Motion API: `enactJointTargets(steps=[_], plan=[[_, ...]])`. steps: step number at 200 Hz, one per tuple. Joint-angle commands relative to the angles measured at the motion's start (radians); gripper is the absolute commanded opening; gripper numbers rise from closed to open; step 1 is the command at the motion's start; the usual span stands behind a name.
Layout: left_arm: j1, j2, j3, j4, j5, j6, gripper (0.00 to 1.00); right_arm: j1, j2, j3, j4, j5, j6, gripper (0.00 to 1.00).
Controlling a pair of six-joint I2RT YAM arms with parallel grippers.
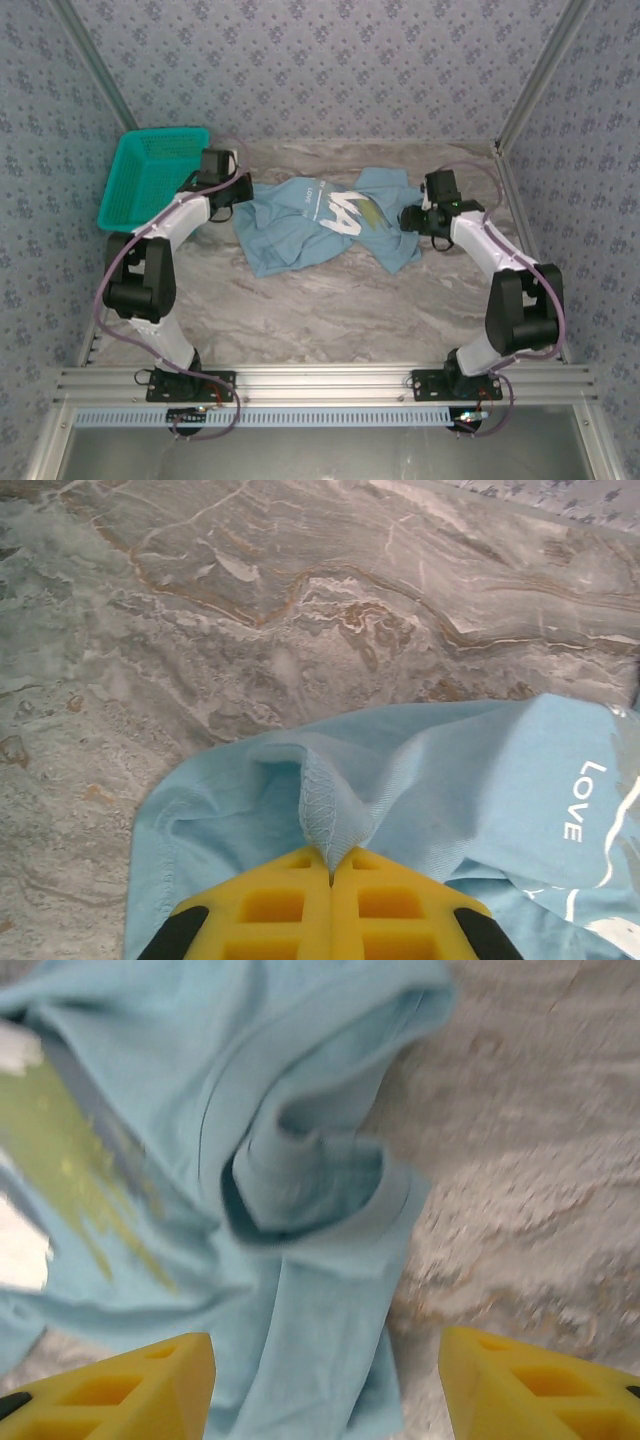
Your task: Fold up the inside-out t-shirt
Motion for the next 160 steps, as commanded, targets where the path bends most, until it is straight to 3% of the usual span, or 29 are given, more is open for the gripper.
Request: enactJointTargets(steps=[1,19,38,66,84,117,140,160], plan=[[-0.007,-0.052,0.000,0.019,0.026,-0.013,0.00,0.030,0.014,-0.086,-0.017,-0.063,0.052,0.64],[-0.010,-0.059,-0.004,0.019,0.025,-0.010,0.00,0.040,0.044,-0.131,0.044,-0.109,0.092,0.63],[-0.011,-0.066,-0.002,0.008,0.026,-0.005,0.00,0.046,0.087,-0.148,0.086,-0.153,0.117,0.55],[-0.012,-0.092,-0.012,0.003,0.020,0.000,0.00,0.051,0.073,-0.149,0.110,-0.203,0.115,0.19],[-0.012,-0.125,-0.028,-0.009,0.007,0.007,0.00,0.051,-0.030,-0.145,0.045,-0.195,0.101,0.08],[-0.008,-0.231,-0.096,-0.009,-0.059,0.021,0.00,0.063,-0.288,-0.150,-0.207,-0.300,0.068,0.02],[0.013,-0.301,-0.135,0.004,-0.102,0.018,0.00,0.076,-0.475,-0.133,-0.318,-0.436,0.095,0.02],[0.035,-0.346,-0.136,0.010,-0.141,0.026,0.00,0.065,-0.550,-0.092,-0.350,-0.514,0.116,0.05]])
